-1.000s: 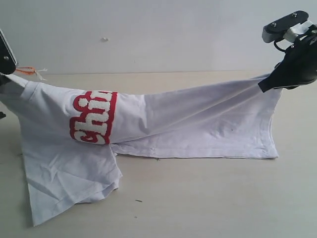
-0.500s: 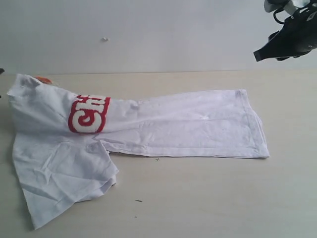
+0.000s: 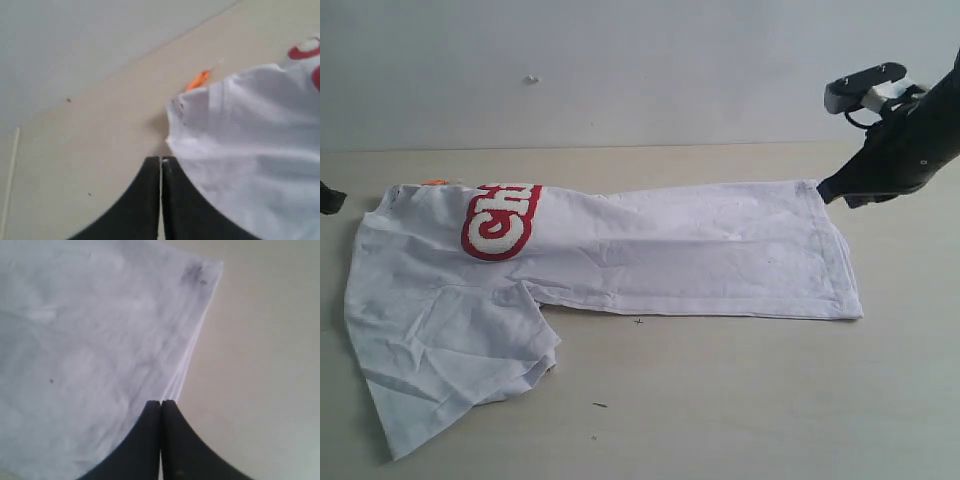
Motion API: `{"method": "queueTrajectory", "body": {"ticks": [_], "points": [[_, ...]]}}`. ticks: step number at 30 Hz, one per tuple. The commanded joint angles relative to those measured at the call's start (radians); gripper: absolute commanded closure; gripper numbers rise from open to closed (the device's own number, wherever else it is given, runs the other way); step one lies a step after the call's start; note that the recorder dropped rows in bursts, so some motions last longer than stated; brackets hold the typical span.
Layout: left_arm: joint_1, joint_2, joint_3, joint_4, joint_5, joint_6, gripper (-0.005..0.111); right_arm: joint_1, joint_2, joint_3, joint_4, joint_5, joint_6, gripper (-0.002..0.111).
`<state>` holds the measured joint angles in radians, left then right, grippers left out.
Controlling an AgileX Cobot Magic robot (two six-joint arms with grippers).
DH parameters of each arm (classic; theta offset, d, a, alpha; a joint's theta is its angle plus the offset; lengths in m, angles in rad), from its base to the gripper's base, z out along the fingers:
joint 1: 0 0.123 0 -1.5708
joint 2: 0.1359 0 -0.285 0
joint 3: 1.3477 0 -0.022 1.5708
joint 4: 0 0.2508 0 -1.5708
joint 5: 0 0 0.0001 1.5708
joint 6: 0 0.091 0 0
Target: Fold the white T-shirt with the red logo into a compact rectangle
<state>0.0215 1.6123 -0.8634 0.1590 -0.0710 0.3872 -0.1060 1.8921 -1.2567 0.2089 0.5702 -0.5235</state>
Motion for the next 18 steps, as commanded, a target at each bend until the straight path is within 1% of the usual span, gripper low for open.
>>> {"method": "queueTrajectory", "body": {"ticks": [1, 5, 8, 10, 12, 16, 18], "points": [[-0.058, 0.018, 0.003, 0.008, 0.165, -0.044, 0.107, 0.001, 0.059, -0.007, 0.063, 0.064, -0.043, 0.108], [-0.138, 0.054, 0.003, 0.008, 0.303, -0.012, 0.107, 0.001, 0.099, -0.007, 0.072, 0.048, -0.029, 0.108], [-0.195, 0.091, 0.003, -0.008, 0.356, 0.03, 0.107, 0.001, 0.111, -0.007, 0.08, 0.018, -0.025, 0.108], [-0.219, 0.123, 0.003, -0.025, 0.378, 0.052, 0.107, 0.001, 0.114, -0.007, 0.088, 0.001, -0.025, 0.108], [-0.232, 0.161, 0.003, -0.06, 0.396, 0.076, 0.107, 0.001, 0.118, -0.007, 0.09, -0.006, -0.025, 0.108], [-0.232, 0.226, 0.003, -0.159, 0.452, 0.182, 0.107, 0.001, 0.135, -0.007, 0.09, -0.008, -0.025, 0.108], [-0.232, 0.248, 0.003, -0.159, 0.499, 0.218, 0.107, 0.001, 0.147, -0.007, 0.087, -0.005, -0.025, 0.108]]}}
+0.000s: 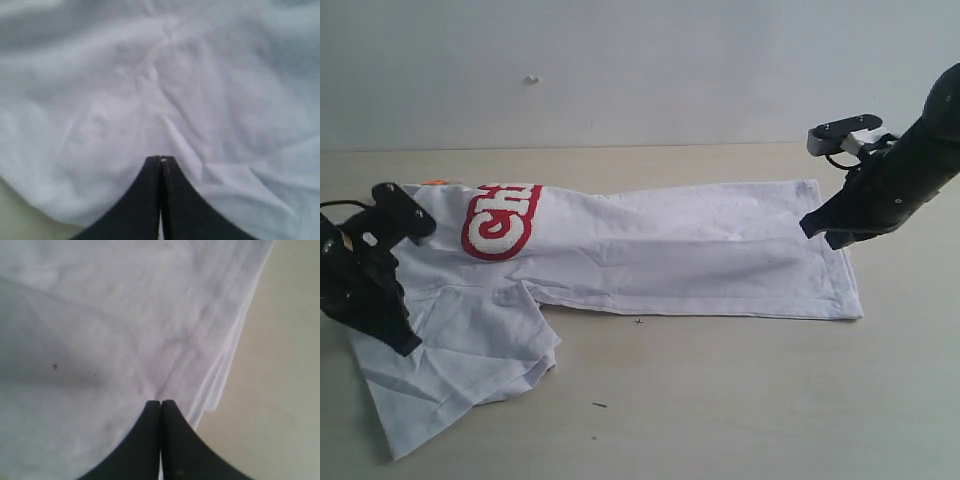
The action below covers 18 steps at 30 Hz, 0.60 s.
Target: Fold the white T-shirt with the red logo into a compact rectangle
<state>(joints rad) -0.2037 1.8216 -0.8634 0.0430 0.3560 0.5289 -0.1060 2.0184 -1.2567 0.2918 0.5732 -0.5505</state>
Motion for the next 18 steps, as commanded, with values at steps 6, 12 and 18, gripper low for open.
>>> {"method": "queueTrajectory", "body": {"ticks": [6, 12, 18], "points": [[-0.006, 0.096, 0.003, -0.043, 0.23, 0.185, 0.107, 0.001, 0.052, -0.007, 0.005, 0.012, 0.002, 0.108], [-0.006, 0.108, 0.003, -0.043, 0.335, 0.237, 0.107, 0.001, 0.054, -0.007, 0.015, 0.075, 0.002, 0.108], [-0.006, 0.108, 0.003, -0.053, 0.401, 0.237, 0.107, 0.001, 0.054, -0.007, 0.023, 0.143, 0.002, 0.108]]}}
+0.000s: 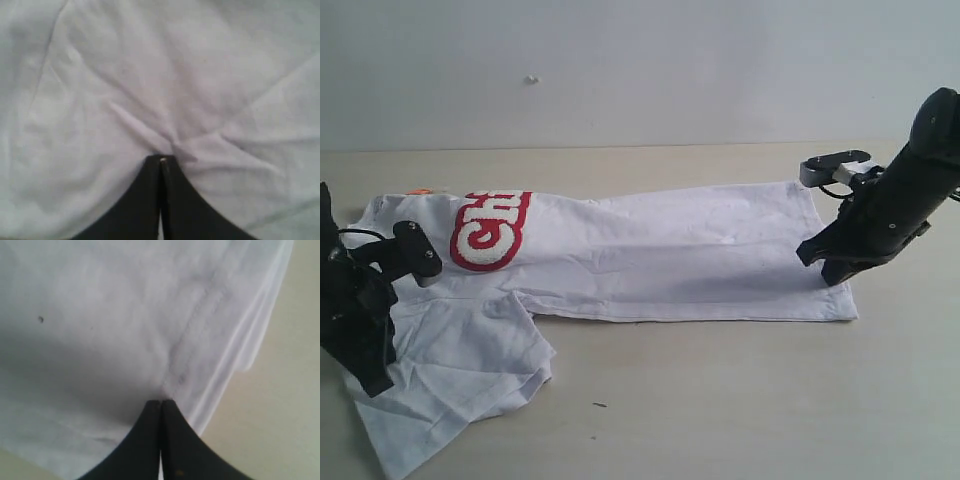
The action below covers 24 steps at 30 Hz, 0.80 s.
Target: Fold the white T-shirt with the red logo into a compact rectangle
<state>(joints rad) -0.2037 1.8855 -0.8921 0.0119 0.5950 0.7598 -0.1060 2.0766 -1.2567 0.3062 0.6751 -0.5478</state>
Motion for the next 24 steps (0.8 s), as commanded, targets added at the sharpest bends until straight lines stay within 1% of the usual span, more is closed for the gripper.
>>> {"method": "queueTrajectory", "body": {"ticks": [1, 3, 7, 10, 16, 20, 22, 24], "points": [[-0.006, 0.041, 0.032, -0.022, 0.171, 0.01, 0.107, 0.001, -0.005, -0.007, 0.008, 0.051, -0.001, 0.108], [-0.006, 0.021, 0.032, -0.024, 0.171, 0.022, 0.107, 0.001, -0.005, -0.007, 0.008, 0.062, 0.006, 0.108], [-0.006, -0.077, 0.029, -0.069, 0.099, 0.022, 0.107, 0.001, -0.003, -0.007, 0.004, 0.098, 0.019, 0.108], [-0.006, -0.166, 0.029, -0.083, 0.037, 0.022, 0.107, 0.001, -0.003, -0.007, 0.004, 0.156, 0.019, 0.108], [-0.004, -0.267, 0.029, -0.148, 0.008, 0.018, 0.107, 0.001, -0.005, -0.003, -0.053, 0.299, 0.063, 0.108], [-0.004, -0.28, 0.029, -0.185, -0.011, 0.02, 0.107, 0.001, -0.03, 0.02, -0.03, 0.27, 0.059, 0.108], [-0.004, -0.279, 0.029, -0.204, -0.057, 0.018, 0.107, 0.001, -0.056, 0.02, 0.003, 0.245, 0.03, 0.108], [-0.004, -0.275, 0.029, -0.233, -0.131, 0.01, 0.107, 0.001, -0.091, 0.02, 0.052, 0.208, -0.022, 0.108]]}}
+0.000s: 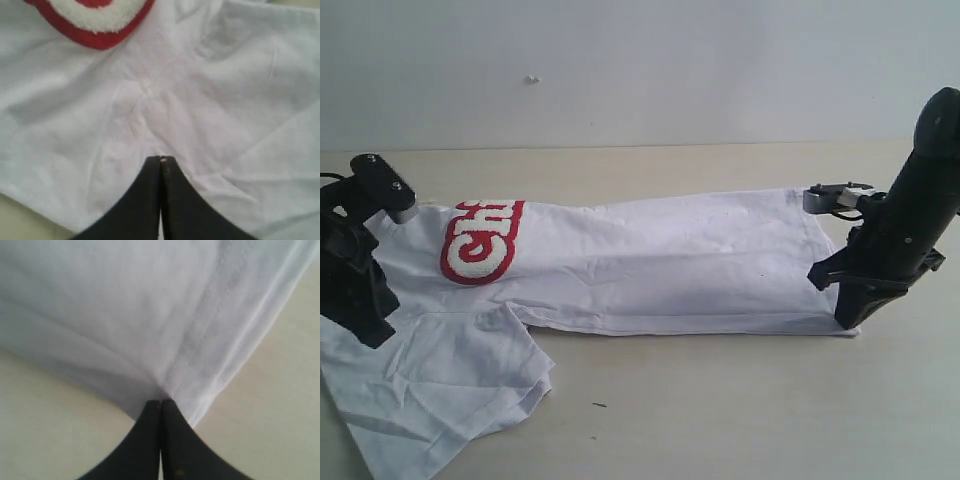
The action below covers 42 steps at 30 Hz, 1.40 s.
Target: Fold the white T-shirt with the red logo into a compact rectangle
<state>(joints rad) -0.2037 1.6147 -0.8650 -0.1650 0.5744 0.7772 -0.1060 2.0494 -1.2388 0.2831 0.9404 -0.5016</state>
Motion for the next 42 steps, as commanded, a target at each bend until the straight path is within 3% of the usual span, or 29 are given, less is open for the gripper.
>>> {"method": "queueTrajectory", "body": {"ticks": [1, 5, 10, 13, 18, 23, 27, 38, 42], "points": [[-0.004, 0.003, 0.002, -0.068, -0.164, -0.023, 0.107, 0.001, -0.083, -0.002, 0.097, -0.079, -0.084, 0.108], [-0.004, 0.043, 0.002, -0.119, -0.384, -0.094, 0.107, 0.001, -0.13, -0.022, 0.188, -0.19, -0.101, 0.108], [-0.002, 0.229, -0.008, -0.165, -0.65, -0.104, 0.107, 0.001, -0.06, -0.048, 0.309, -0.377, -0.155, 0.108], [0.039, 0.331, -0.084, -0.264, -0.652, -0.104, 0.107, 0.001, 0.027, -0.105, 0.312, -0.397, -0.155, 0.108], [0.132, 0.453, -0.218, -0.266, -0.486, -0.104, 0.107, 0.001, 0.199, -0.214, 0.224, -0.345, -0.123, 0.108], [0.225, 0.471, -0.221, -0.266, -0.476, -0.156, 0.107, -0.001, 0.218, -0.242, -0.129, -0.326, 0.096, 0.108], [0.27, 0.491, -0.221, -0.255, -0.429, -0.15, 0.107, -0.006, 0.22, -0.242, -0.258, -0.316, 0.245, 0.108], [0.272, 0.42, -0.221, -0.272, -0.431, -0.15, 0.107, -0.004, 0.164, -0.246, -0.233, -0.321, 0.234, 0.108], [0.228, 0.358, -0.221, -0.345, -0.445, -0.138, 0.107, 0.0, 0.119, -0.246, -0.071, -0.369, 0.156, 0.108]]}}
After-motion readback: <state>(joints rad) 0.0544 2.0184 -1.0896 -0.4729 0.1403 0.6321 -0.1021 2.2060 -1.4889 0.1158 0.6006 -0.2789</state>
